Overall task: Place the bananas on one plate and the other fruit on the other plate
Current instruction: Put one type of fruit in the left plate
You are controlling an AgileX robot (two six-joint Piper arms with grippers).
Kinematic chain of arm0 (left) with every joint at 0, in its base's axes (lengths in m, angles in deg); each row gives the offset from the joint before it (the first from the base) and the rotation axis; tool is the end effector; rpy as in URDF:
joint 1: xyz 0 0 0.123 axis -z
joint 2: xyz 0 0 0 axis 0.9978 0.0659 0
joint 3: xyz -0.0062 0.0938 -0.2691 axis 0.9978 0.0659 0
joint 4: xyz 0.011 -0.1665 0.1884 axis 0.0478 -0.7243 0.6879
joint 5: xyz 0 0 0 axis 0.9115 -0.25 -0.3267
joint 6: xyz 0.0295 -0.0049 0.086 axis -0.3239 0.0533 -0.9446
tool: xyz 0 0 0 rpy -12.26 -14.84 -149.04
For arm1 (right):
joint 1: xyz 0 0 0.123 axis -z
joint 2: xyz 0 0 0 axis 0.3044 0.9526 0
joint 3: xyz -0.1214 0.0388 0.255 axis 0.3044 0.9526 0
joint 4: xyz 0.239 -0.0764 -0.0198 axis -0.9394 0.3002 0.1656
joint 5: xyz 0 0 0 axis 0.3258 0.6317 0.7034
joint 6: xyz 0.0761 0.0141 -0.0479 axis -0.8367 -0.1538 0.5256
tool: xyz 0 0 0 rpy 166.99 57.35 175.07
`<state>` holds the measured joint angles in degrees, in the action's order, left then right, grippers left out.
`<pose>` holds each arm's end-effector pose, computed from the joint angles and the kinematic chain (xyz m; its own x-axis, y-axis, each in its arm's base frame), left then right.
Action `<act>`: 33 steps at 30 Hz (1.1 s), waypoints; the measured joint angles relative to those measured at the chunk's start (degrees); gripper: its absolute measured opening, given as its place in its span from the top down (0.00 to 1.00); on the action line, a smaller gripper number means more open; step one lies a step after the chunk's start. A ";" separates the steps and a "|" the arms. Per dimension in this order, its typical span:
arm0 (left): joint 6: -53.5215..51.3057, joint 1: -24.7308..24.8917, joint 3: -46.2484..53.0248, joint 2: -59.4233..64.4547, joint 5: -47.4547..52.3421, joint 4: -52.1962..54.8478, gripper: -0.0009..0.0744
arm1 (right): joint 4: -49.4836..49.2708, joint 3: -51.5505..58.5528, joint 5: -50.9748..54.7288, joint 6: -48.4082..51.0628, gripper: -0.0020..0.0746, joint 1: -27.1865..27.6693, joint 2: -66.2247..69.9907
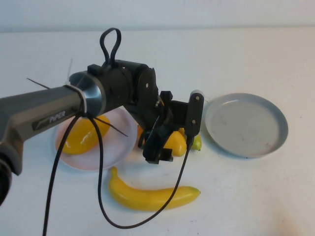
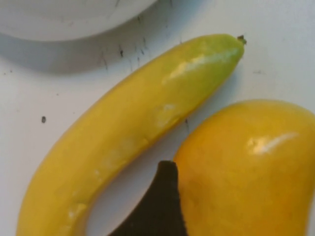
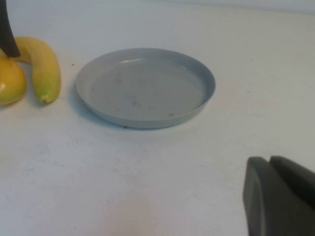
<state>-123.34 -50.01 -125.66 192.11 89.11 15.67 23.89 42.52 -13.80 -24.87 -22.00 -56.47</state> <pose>0.3349 -0.2602 0.2061 0.3328 0.9082 -0.2539 0.9112 -0.2403 0.3346 0.0516 0.0156 0.1759 -0.2444 -0.0588 -0.9679 -0.2081 0.9781 -0.0068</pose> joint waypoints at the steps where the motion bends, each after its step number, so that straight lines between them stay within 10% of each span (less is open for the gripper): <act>1: -0.09 0.00 0.00 0.28 0.00 0.00 0.10 | 0.00 0.00 0.00 0.00 0.99 0.00 0.00; 22: -0.37 0.00 0.00 1.71 -0.19 3.01 0.39 | 0.00 0.00 0.00 0.00 0.99 0.00 0.00; 33: -0.17 0.00 0.00 1.98 -2.52 -3.05 0.36 | 0.00 0.00 0.00 0.00 0.99 0.00 0.00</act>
<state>-123.51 -50.01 -125.66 194.09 86.58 12.63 23.89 42.52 -13.80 -24.87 -22.00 -56.47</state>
